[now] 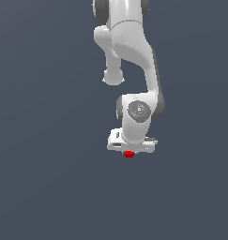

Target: Pick up the red cube and move it to a goal position.

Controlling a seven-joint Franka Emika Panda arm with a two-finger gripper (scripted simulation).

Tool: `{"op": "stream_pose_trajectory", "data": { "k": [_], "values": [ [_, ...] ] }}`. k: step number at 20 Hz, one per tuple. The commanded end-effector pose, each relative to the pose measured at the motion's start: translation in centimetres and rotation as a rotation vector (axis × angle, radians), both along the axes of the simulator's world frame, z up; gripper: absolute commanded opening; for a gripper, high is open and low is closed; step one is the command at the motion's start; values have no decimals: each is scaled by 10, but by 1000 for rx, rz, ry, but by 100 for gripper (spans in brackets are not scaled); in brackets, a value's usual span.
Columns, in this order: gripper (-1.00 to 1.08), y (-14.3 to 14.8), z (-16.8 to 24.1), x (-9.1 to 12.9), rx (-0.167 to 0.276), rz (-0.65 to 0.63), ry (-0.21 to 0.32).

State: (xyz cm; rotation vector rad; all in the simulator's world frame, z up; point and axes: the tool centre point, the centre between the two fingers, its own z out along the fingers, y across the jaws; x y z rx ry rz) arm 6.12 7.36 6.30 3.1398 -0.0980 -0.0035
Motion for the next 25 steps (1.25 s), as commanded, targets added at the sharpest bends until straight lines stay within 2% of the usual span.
{"op": "stream_pose_trajectory", "data": {
  "k": [1,15,20,25],
  "values": [
    [-100,-8,19,-4,0,0,-2],
    [-100,-58,145,-33,1,-1,-2],
    [-100,-68,171,-37,1,-1,-2],
    [-100,-71,180,-39,1,-1,-2]
  ]
}}
